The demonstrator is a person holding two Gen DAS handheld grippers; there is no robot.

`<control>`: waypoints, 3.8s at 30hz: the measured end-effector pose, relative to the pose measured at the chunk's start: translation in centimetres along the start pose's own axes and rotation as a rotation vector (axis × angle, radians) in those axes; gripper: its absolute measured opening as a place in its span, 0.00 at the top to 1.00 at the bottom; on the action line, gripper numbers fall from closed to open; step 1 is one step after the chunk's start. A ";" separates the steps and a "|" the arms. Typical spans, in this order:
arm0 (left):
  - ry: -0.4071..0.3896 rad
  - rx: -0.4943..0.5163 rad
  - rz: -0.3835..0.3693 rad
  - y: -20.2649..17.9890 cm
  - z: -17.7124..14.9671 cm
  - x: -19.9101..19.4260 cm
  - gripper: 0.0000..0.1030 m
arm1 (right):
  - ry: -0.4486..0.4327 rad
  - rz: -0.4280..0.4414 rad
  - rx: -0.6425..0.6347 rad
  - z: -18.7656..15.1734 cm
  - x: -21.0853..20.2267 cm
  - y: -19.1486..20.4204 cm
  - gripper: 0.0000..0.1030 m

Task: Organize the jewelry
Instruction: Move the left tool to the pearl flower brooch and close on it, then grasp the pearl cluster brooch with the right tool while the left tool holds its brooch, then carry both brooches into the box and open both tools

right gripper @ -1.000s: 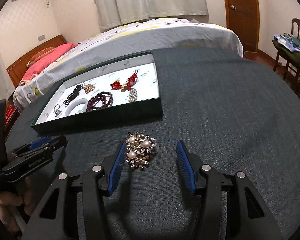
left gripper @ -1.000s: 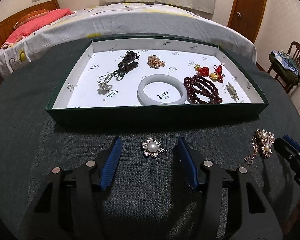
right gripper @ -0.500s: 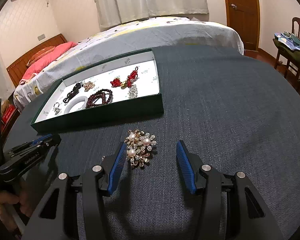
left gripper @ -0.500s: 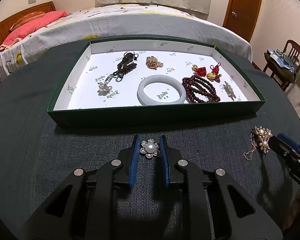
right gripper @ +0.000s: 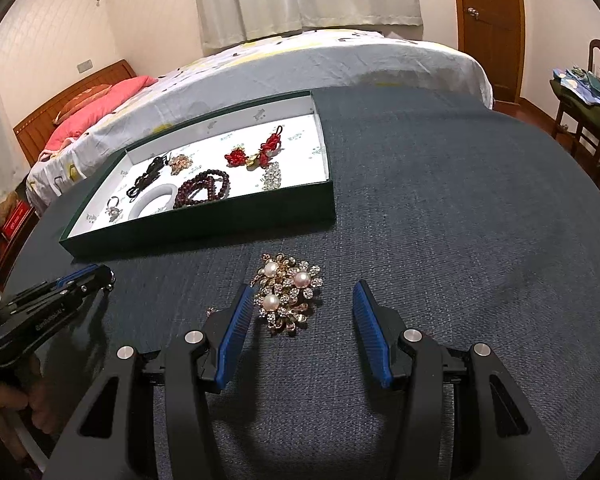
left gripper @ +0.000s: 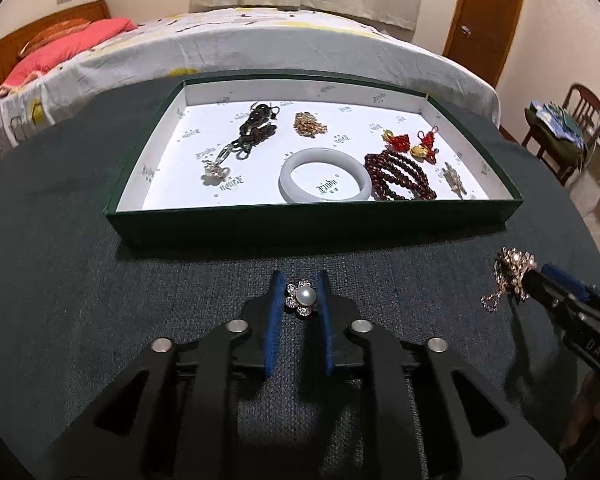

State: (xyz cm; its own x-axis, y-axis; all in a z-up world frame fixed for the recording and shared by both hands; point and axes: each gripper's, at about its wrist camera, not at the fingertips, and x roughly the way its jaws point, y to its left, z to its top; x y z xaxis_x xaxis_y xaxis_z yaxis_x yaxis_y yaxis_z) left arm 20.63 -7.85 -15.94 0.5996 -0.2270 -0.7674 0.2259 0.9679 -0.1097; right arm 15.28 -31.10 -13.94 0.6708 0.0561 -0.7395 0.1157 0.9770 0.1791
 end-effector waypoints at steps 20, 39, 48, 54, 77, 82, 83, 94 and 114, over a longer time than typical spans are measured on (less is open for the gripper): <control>0.004 0.056 -0.015 -0.8 -1.1 -0.3 0.81 | 0.007 0.006 0.009 0.0 0.1 -0.3 0.50; -0.034 0.056 -0.013 0.1 -0.7 -2.1 0.99 | 0.025 0.009 -0.007 0.1 0.7 0.5 0.50; -0.013 0.043 -0.047 0.1 -0.9 -2.0 0.98 | 0.033 0.012 -0.009 0.0 0.9 0.6 0.50; -0.013 0.058 -0.042 -0.1 -1.1 -1.9 0.97 | 0.033 0.011 -0.009 0.1 0.9 0.7 0.50; -0.070 0.059 -0.011 0.9 -0.3 -3.6 0.98 | 0.044 -0.012 -0.030 1.3 1.8 1.6 0.36; -0.077 0.044 -0.002 1.6 -0.2 -3.8 0.98 | 0.065 -0.035 -0.043 1.4 2.5 1.6 0.38; -0.078 0.043 -0.001 1.7 -0.2 -3.8 0.98 | 0.061 -0.043 -0.048 1.4 2.4 1.6 0.40; -0.096 0.030 -0.002 2.2 0.0 -4.5 0.98 | 0.046 -0.026 -0.067 0.8 1.0 1.8 0.64; -0.265 0.035 -0.047 1.1 4.9 -9.2 0.98 | -0.213 0.071 -0.114 7.3 -6.5 5.2 0.64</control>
State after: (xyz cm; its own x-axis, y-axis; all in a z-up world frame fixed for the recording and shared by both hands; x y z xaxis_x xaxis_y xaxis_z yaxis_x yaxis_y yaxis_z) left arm 19.12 -5.19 -5.85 0.7670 -0.2962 -0.5692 0.2818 0.9525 -0.1160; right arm 16.82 -27.85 -3.46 0.8151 0.0928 -0.5718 -0.0124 0.9897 0.1429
